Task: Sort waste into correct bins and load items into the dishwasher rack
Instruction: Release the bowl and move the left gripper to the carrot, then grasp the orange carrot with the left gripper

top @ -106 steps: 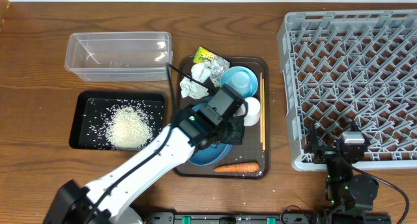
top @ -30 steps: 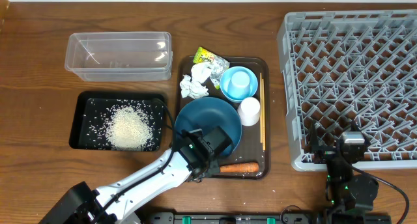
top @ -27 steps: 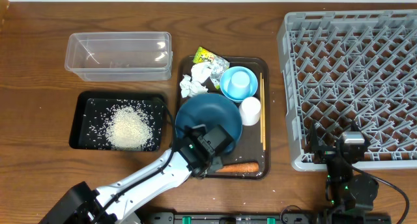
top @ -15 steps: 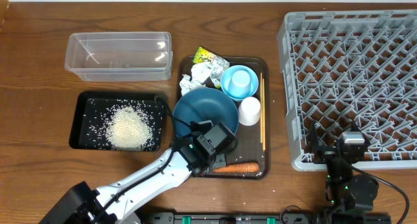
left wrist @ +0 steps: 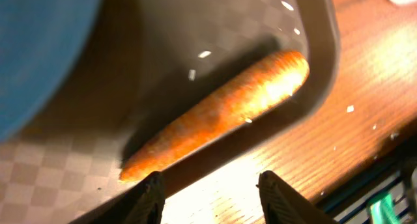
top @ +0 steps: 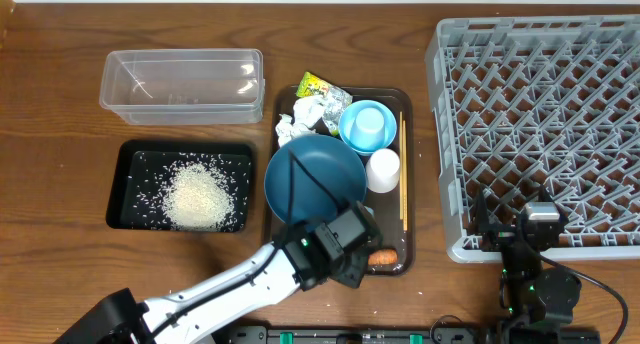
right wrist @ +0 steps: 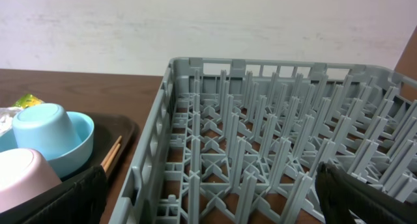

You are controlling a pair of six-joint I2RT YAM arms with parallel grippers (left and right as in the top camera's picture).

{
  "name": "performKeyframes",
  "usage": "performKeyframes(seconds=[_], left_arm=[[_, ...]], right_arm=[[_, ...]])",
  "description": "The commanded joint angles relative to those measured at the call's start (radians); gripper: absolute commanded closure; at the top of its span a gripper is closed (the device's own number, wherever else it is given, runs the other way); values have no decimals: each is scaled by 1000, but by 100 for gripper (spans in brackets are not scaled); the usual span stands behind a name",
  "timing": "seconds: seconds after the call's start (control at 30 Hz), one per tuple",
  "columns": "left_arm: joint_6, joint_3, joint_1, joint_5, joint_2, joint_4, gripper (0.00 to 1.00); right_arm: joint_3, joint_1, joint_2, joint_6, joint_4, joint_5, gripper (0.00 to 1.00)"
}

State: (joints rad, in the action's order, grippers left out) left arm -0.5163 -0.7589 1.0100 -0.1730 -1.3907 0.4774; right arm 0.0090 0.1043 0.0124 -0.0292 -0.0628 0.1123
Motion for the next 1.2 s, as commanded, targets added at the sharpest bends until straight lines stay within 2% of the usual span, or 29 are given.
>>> performKeyframes(seconds=[0.0,0.03,0.13,0.23,0.33,0.4,0.67,0.83,1.17], left_arm=[[122,-22,26,72,-3,-8,44],[121,-22,30,91,-3,-23,40],[126,-22,30,107,-9,-85,39],[183,-22,31,106,-13,-136,39],[248,-22,31,106,-28,-145,29],[288,-19,31,106,-41,-143,27],[502,-13,90,106,-100,-145,27],[552,-13,108,109,-114,-156,27],[569,-13,106,153,-173,-185,27]], right_arm=[[-3,10,-5,14,-1,-3,1],[-3,10,-5,14,-1,-3,1],[-3,10,-5,14,-1,-3,1],[-3,10,-5,14,-1,-3,1],[-3,10,-5,14,-1,-3,1],[-3,10,-5,14,-1,-3,1],[-3,10,-5,14,-1,-3,1],[-3,10,-5,14,-1,-3,1],[-3,10,-5,14,-1,-3,1]])
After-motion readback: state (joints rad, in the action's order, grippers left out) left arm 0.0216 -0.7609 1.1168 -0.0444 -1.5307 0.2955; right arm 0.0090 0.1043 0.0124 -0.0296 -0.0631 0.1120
